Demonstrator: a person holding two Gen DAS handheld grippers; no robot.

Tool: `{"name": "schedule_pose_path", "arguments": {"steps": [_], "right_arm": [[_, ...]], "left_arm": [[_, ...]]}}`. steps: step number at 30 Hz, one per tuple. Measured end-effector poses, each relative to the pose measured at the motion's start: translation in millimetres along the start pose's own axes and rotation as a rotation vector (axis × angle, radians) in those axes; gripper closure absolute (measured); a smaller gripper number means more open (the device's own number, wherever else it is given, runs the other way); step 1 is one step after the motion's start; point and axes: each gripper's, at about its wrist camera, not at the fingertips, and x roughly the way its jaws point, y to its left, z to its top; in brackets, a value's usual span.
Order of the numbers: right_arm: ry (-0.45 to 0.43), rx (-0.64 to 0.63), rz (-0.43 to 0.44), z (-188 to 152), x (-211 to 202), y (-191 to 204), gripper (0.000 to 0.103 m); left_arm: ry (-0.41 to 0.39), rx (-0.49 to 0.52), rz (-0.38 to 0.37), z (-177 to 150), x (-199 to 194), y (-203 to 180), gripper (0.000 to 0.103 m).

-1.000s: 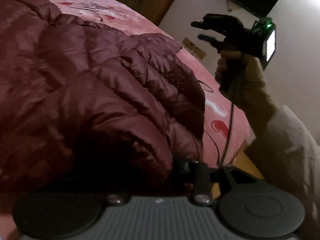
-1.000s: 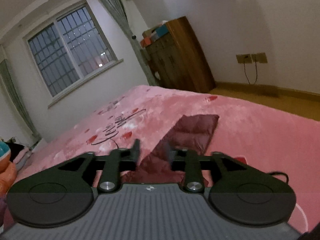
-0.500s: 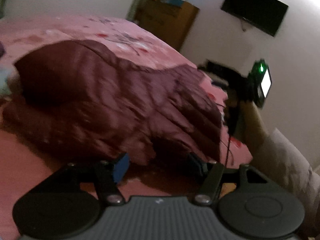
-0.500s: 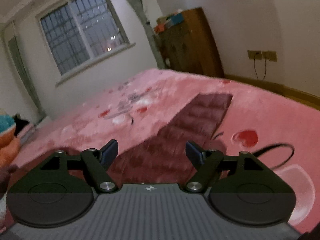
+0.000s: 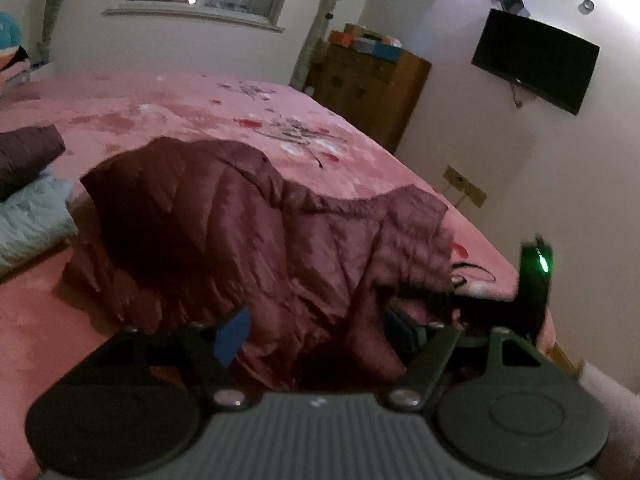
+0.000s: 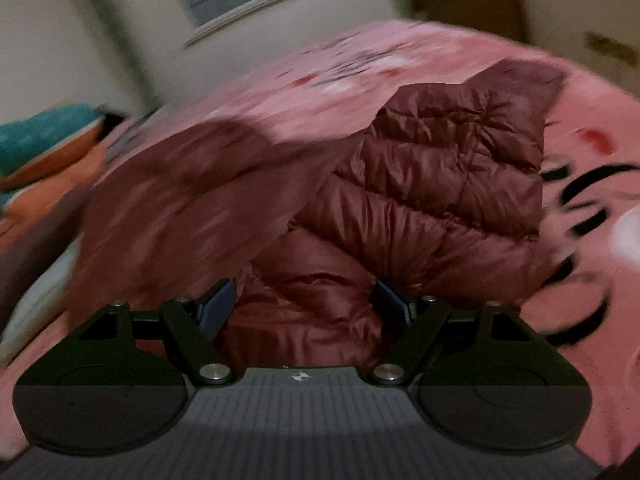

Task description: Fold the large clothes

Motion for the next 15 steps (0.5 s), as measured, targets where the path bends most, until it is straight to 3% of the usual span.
{"name": "schedule_pose_path", "arguments": {"steps": [5,9,12,15], "right_arm": [[0.148,-0.122,0.183,-33,7,45,0.005],[0.203,-0.233,0.279,-43,8,65,0.000],[0.171,-0.224,0.286,-35,-3,56,0.002],[0.070,-0.150,0.243,-26,-28,40,0.001]], "left_arm": [[-0.057,0.011,0.022,15,-10,-1,0.027],[-0.086,0.014,0.049,25,-15,1,0.025],[-0.091,0.027,0.072,32,-13,4,0.025],[-0.103,0.037,0.082,43,-9,7,0.025]]}}
